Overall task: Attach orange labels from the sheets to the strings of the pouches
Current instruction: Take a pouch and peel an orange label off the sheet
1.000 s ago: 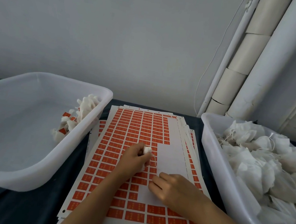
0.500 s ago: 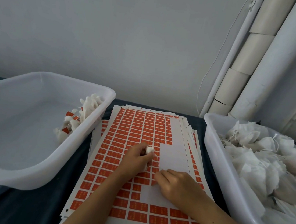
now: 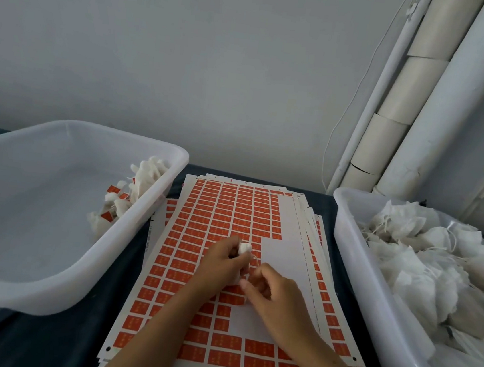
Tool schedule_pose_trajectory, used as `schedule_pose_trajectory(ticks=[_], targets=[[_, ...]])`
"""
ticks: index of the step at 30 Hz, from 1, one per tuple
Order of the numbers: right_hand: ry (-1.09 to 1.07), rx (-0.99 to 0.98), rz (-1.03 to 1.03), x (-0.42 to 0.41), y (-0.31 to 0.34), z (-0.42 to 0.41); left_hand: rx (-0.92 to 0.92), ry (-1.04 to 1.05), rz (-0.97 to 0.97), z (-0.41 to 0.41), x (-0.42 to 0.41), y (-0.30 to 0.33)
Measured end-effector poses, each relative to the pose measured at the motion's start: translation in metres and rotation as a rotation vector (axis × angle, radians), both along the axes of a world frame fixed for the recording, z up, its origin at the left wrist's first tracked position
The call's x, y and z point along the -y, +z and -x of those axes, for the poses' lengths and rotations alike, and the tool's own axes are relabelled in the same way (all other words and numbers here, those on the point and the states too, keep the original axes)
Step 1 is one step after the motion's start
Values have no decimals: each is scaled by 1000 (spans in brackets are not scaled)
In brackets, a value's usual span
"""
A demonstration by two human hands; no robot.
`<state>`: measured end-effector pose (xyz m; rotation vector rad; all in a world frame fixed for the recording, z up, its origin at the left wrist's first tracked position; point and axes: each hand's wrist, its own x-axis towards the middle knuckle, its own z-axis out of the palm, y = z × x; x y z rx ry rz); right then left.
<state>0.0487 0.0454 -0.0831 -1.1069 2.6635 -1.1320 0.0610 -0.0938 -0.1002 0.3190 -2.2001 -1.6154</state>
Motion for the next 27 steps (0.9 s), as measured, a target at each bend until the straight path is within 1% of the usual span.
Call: schedule_pose_trajectory(ticks=[3,6,10,14,16,18,22,25,27], targets=[[-107,-29,-30,4,-1,-2,6,10,-2,0,-1,-1],[-139,-50,-2,6,-3,-4,13,8,-3,0,0,-1],[-98,11,241,6,-6,-10,12,3,-16,0,0,0],[-171,80,492,6,-4,-11,16,9,-38,0,1,1],[-205,63,613,8,5,-3,32,-2,-104,0,1,1],[-228,67,663,10,16,7,53,-16,-198,-1,1,4],[-327,218,723,13,31,30,73,101,-374,1,3,11],[-364,413,834,14,34,43,69,154,-474,0,4,15],[-366,503,904,17,33,48,68,181,-510,-2,5,17]])
